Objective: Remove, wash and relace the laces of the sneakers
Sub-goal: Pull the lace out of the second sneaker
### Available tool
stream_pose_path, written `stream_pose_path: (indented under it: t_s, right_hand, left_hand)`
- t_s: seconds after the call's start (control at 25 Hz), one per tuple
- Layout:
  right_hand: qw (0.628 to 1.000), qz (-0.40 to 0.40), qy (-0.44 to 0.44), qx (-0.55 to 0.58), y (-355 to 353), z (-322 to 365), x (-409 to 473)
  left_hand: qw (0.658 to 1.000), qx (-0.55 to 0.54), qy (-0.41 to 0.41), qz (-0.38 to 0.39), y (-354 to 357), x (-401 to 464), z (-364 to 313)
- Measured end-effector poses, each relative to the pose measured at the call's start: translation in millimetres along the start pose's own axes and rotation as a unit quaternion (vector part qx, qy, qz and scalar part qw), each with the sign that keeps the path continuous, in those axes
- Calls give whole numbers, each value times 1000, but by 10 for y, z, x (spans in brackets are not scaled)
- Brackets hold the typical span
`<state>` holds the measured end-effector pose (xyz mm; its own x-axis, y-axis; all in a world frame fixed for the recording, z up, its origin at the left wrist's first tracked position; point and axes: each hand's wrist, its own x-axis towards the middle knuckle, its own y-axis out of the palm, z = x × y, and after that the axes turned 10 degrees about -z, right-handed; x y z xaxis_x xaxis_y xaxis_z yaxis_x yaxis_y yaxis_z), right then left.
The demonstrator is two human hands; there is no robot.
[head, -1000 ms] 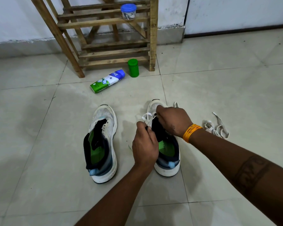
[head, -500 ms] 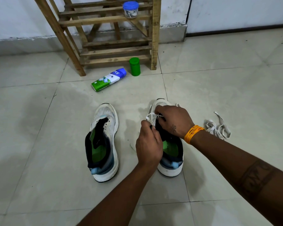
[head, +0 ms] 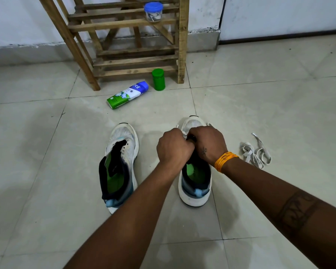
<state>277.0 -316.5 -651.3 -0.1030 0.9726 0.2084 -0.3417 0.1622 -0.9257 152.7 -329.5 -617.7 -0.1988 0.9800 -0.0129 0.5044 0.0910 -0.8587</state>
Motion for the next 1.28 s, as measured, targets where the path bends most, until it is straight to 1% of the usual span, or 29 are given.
stream_pose_path:
  t_s: [0.12, 0.24, 0.44, 0.48, 0.56, 0.68, 0.72, 0.76, 0.84, 0.92, 0.96, 1.0, 1.04, 1.12, 1.2, 1.28]
  right_hand:
    - [998, -3, 52, 45, 35, -18, 11]
    - [994, -9, 87, 70, 76, -47, -3]
    - [990, -12, 92, 108, 84, -47, -17]
    - [989, -27, 100, 106, 76, -45, -14]
    - [976, -83, 160, 124, 30, -112, 8]
    - [933, -165, 277, 161, -98, -313, 14]
    - [923, -173, 293, 178, -128, -334, -19]
    - [922, -170, 286, 198, -146, -310, -70]
    - [938, -135, 231, 218, -156, -154, -215]
    - [956, -69, 193, 210, -111, -20, -362]
    - [961, -50, 189, 195, -70, 2, -415]
    - [964, -55, 190, 175, -24, 0, -449]
    - [965, -78, 192, 158, 11, -3, -472]
    - [963, -131, 184, 149, 58, 38, -510]
    - [954, -150, 192, 173, 46, 75, -511]
    - [939, -150, 226, 212, -27, 34, -440]
  left_hand:
    - [1000, 8, 7, 6, -7, 100, -6]
    - [998, -54, -28, 18, 5, 109, 28]
    - [991, -117, -61, 9, 53, 103, 86]
    - [990, -126, -67, 5, 48, 94, 93]
    - [987, -141, -79, -2, 29, 83, 130]
    - [980, -165, -108, 23, 28, 82, 211]
    - [978, -169, -118, 35, 35, 93, 238]
    - [977, -172, -121, 42, 38, 116, 260]
    - [981, -172, -90, 32, 21, 185, 252]
    - [988, -153, -17, 14, 2, 300, 186]
    - [991, -129, 25, 20, 6, 356, 138]
    - [993, -91, 66, 38, 20, 400, 83]
    - [992, -42, 102, 61, 37, 433, 28]
    - [984, 47, 145, 92, 78, 483, -51]
    - [982, 80, 150, 84, 112, 521, -93]
    - [988, 74, 120, 67, 114, 505, -87]
